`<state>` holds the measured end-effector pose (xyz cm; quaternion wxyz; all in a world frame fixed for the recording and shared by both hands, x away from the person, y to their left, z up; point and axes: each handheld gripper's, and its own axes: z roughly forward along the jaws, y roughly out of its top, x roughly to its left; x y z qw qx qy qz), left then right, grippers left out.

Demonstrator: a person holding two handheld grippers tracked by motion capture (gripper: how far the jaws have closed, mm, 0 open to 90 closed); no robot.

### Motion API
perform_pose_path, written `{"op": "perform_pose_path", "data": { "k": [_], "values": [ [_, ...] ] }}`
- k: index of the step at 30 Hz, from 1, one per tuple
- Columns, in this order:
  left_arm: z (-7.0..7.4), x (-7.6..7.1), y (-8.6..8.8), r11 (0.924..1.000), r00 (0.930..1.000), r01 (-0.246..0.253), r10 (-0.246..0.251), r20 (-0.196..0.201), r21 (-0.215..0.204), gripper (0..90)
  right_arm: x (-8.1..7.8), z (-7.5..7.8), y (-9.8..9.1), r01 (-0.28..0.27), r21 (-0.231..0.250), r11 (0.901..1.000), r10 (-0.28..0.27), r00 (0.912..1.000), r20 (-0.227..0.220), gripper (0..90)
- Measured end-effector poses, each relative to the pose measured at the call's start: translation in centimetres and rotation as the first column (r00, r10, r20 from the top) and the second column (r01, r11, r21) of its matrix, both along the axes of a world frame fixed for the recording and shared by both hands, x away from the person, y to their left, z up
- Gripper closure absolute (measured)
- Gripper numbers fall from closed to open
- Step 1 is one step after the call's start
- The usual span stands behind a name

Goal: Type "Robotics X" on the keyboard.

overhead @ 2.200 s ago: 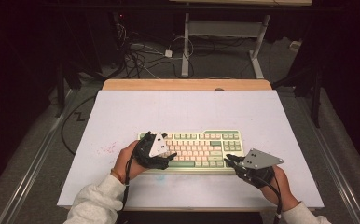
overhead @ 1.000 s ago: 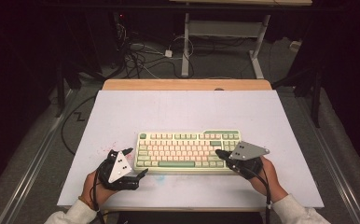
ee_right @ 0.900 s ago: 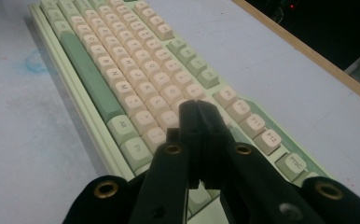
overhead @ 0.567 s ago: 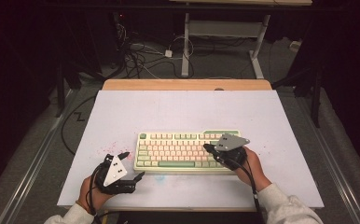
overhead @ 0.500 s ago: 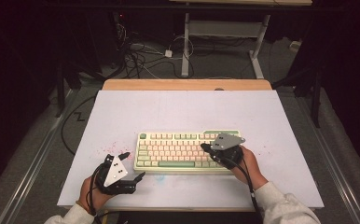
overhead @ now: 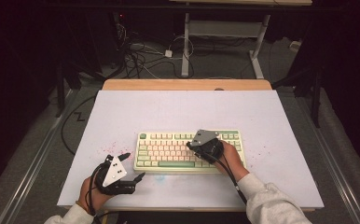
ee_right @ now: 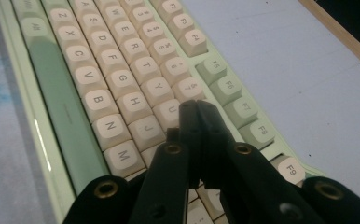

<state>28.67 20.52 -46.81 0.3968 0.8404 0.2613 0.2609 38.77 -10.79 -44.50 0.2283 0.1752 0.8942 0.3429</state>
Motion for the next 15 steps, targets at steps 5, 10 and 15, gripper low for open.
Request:
{"op": "perform_pose_path", "data": {
  "k": [5,10,15],
  "values": [
    [-0.02,0.06,-0.01,1.0000,1.0000,-0.001,0.001,0.000,0.000,17.8,0.58,-0.52,0.48,0.012,-0.019,0.9997,-0.012,0.9999,-0.009,90.0],
    [-0.22,0.39,0.16,0.9998,0.9995,-0.020,0.020,-0.024,0.002,17.9,0.80,-0.59,0.84,0.021,-0.041,0.9990,-0.021,0.9997,-0.007,90.0],
    [-0.14,0.37,0.23,0.9998,0.9996,-0.017,0.017,-0.023,-0.004,17.9,0.75,-0.55,0.97,0.006,-0.054,0.9985,-0.007,0.9997,-0.023,90.0]
  ]
}}
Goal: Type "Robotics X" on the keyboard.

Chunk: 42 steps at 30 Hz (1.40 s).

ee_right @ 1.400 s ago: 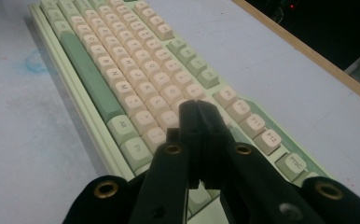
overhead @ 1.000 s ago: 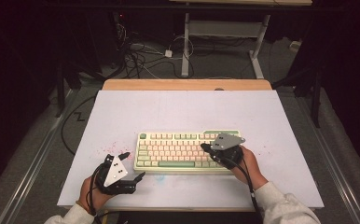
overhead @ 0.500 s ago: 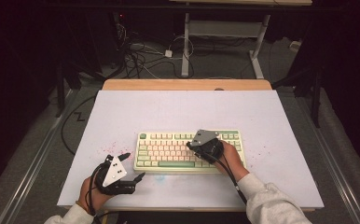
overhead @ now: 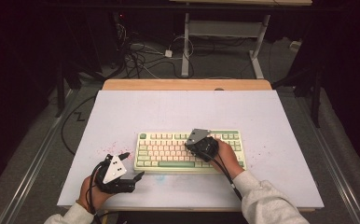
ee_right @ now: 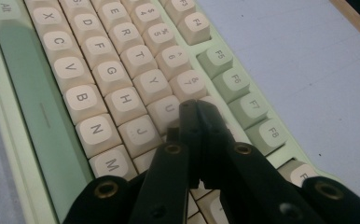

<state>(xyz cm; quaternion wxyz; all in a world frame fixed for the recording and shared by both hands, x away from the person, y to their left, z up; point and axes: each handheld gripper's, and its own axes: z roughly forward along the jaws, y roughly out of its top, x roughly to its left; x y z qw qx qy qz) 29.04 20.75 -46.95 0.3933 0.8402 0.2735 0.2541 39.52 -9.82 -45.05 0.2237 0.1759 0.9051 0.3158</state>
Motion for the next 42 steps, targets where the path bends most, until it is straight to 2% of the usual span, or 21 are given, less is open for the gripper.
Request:
{"op": "perform_pose_path", "data": {
  "k": [6,12,18,28,35,42],
  "values": [
    [0.0,0.0,0.0,1.0000,1.0000,-0.003,0.003,-0.002,0.000,17.8,-0.7,0.9,-0.4,-0.006,0.061,0.9981,0.005,0.9997,0.022,90.0],
    [0.0,-0.1,-0.1,1.0000,1.0000,-0.001,0.001,-0.001,0.007,17.9,-1.8,2.1,-1.7,0.000,0.146,0.9893,-0.006,0.9989,0.046,90.0],
    [0.1,-0.1,-0.2,1.0000,1.0000,-0.002,0.002,0.002,0.005,17.9,-2.6,3.0,-2.9,-0.004,0.193,0.9812,-0.010,0.9976,0.069,90.0],
    [0.2,-0.1,0.0,0.9999,1.0000,-0.004,0.004,0.007,0.015,17.9,-3.2,3.4,-4.4,0.010,0.221,0.9753,-0.029,0.9960,0.084,88.7],
    [0.2,0.0,-0.1,1.0000,1.0000,-0.001,0.001,0.004,0.007,17.9,-3.6,3.5,-4.8,0.016,0.231,0.9729,-0.038,0.9954,0.088,88.4],
    [0.2,0.0,-0.1,1.0000,1.0000,-0.003,0.003,0.003,0.008,18.3,-3.9,3.6,-5.2,0.022,0.236,0.9715,-0.045,0.9946,0.093,82.5]
  ]
}}
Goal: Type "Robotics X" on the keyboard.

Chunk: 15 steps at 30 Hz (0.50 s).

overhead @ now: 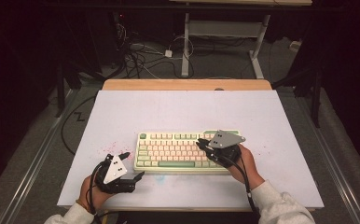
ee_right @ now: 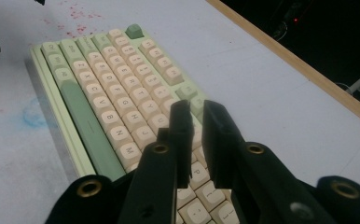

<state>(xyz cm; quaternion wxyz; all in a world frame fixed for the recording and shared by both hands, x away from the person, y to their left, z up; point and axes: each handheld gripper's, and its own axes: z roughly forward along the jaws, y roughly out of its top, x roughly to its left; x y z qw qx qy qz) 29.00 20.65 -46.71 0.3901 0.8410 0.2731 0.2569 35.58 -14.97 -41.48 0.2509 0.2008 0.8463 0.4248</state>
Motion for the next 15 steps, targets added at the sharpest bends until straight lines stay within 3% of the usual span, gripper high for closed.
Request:
{"op": "perform_pose_path", "data": {
  "k": [7,9,11,12,15],
  "values": [
    [0.3,-0.1,0.2,0.9999,0.9999,-0.011,0.011,0.009,-0.007,21.5,-0.3,0.0,-0.7,0.007,0.020,0.9998,-0.008,0.9998,0.016,67.6],
    [0.3,0.0,0.2,0.9996,0.9996,-0.027,0.027,0.006,-0.007,22.9,-0.4,0.0,-0.9,0.010,0.026,0.9996,-0.011,0.9995,0.029,56.0],
    [0.3,0.1,0.2,0.9993,0.9993,-0.037,0.037,0.002,0.003,36.5,-0.4,0.0,-1.2,0.013,0.036,0.9993,-0.014,0.9993,0.033,45.0],
    [0.4,0.1,0.2,0.9995,0.9995,-0.033,0.033,-0.003,-0.005,39.2,-0.5,0.0,-1.2,0.011,0.038,0.9992,-0.012,0.9995,0.031,41.2],
    [0.6,0.2,0.3,0.9996,0.9995,-0.028,0.028,-0.011,-0.010,52.4,-0.7,-0.1,-1.4,0.016,0.035,0.9992,-0.017,0.9993,0.034,35.5]
  ]
}}
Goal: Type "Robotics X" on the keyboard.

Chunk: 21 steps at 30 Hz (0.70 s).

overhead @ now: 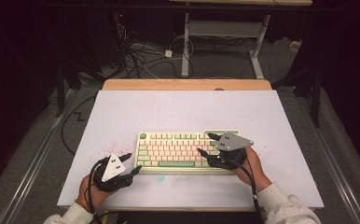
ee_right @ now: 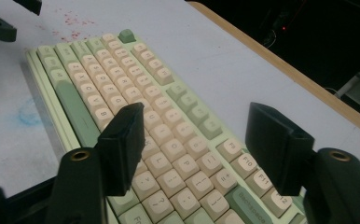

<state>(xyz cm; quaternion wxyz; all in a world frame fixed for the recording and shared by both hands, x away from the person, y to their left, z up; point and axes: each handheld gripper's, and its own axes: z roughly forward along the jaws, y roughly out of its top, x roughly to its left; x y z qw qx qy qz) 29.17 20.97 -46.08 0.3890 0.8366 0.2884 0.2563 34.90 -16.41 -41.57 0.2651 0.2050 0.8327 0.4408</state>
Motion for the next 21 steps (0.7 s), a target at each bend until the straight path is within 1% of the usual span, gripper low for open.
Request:
{"op": "perform_pose_path", "data": {
  "k": [1,2,3,4,6,7,9,12,14,19,21],
  "values": [
    [0.1,0.1,0.0,1.0000,0.9999,0.010,-0.010,-0.010,-0.001,58.5,-0.1,0.0,-0.1,0.003,-0.002,1.0000,-0.003,1.0000,0.003,34.4],
    [0.1,0.2,0.1,0.9999,0.9999,0.010,-0.010,-0.012,0.012,65.1,-0.2,0.0,-0.1,0.007,-0.005,1.0000,-0.007,1.0000,0.002,32.6],
    [0.2,0.3,0.1,0.9997,0.9995,0.017,-0.016,-0.028,0.018,69.7,-0.3,0.1,-0.2,0.003,-0.005,1.0000,-0.003,1.0000,0.003,31.2],
    [0.2,0.4,0.1,0.9997,0.9983,0.022,-0.022,-0.054,0.011,74.8,-0.5,0.1,-0.4,-0.001,-0.003,1.0000,0.001,1.0000,0.004,30.7],
    [0.5,0.7,0.1,0.9995,0.9966,0.032,-0.032,-0.076,0.000,79.7,-0.9,0.1,-0.6,-0.008,-0.004,1.0000,0.009,0.9999,0.011,29.4],
    [0.6,0.8,0.0,0.9993,0.9961,0.036,-0.036,-0.080,-0.006,82.9,-1.1,0.1,-0.7,-0.015,-0.008,0.9999,0.015,0.9997,0.022,26.5],
    [0.9,1.1,-0.1,0.9991,0.9951,0.040,-0.041,-0.090,-0.010,85.8,-1.6,0.1,-1.1,-0.012,-0.007,0.9999,0.013,0.9994,0.033,22.7],
    [1.1,1.4,-0.4,0.9988,0.9938,0.050,-0.049,-0.100,0.003,87.9,-2.2,-0.1,-1.7,-0.006,-0.008,0.9999,0.006,0.9977,0.067,18.6],
    [1.2,1.6,-0.6,0.9981,0.9926,0.062,-0.061,-0.105,0.005,87.9,-2.5,-0.3,-2.2,0.005,-0.005,1.0000,-0.004,0.9978,0.066,17.9],
    [1.7,1.9,-1.1,0.9968,0.9916,0.079,-0.077,-0.104,0.015,87.8,-3.0,-0.5,-3.5,0.036,0.015,0.9993,-0.037,0.9971,0.067,17.8],
    [2.0,2.2,-1.3,0.9961,0.9902,0.088,-0.086,-0.110,0.007,87.8,-3.3,-0.5,-4.0,0.051,0.021,0.9985,-0.053,0.9961,0.070,18.1]
  ]
}}
